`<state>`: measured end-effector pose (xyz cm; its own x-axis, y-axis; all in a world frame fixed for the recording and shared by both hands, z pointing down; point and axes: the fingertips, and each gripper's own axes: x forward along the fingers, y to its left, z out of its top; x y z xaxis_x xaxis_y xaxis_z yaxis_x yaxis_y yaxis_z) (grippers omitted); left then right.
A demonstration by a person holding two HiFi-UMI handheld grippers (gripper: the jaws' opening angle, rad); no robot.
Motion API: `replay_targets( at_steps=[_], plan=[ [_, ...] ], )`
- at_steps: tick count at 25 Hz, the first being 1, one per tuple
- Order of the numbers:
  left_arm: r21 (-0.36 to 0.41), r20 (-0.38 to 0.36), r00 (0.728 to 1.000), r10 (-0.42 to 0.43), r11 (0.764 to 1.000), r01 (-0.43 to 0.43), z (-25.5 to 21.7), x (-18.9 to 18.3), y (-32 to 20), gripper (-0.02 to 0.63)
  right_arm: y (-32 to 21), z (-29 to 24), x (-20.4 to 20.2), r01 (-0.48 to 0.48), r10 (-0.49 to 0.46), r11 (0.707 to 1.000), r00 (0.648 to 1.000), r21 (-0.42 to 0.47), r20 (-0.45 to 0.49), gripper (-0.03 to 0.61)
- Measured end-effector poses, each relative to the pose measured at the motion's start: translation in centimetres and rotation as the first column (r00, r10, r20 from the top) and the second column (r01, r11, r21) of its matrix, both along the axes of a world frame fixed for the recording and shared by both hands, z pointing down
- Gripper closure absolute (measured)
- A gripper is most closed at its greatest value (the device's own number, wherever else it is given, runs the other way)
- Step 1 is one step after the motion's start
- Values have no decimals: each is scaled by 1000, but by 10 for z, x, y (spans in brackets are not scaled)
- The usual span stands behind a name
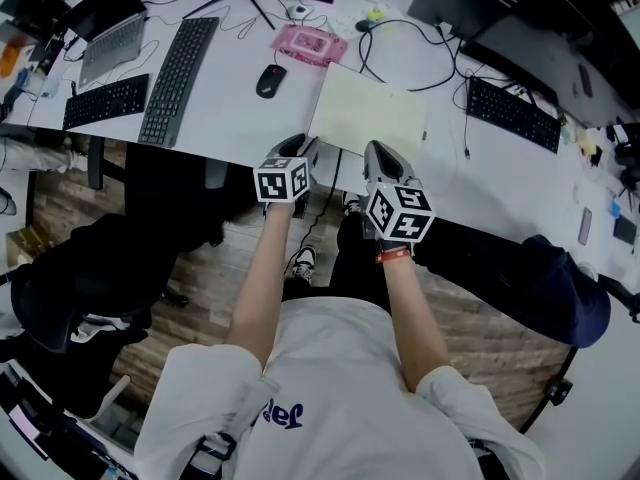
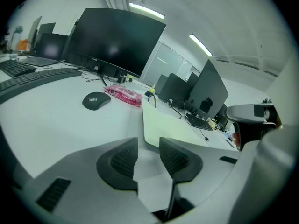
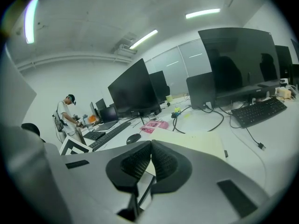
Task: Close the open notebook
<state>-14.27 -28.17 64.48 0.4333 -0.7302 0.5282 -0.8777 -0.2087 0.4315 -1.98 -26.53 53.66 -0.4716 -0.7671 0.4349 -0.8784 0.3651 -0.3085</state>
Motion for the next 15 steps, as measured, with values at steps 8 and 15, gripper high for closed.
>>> replay_targets(
  at_steps=[8, 15],
  plan=[
    [-26, -44, 999, -25, 999, 24, 8, 4, -6, 470, -1, 9, 6, -18, 18, 1000, 1000, -18, 7, 565],
    [-32, -32, 999, -26, 999, 25, 10, 5, -7, 503, 3, 13, 11, -35, 35, 999, 999, -23, 9, 565]
  ],
)
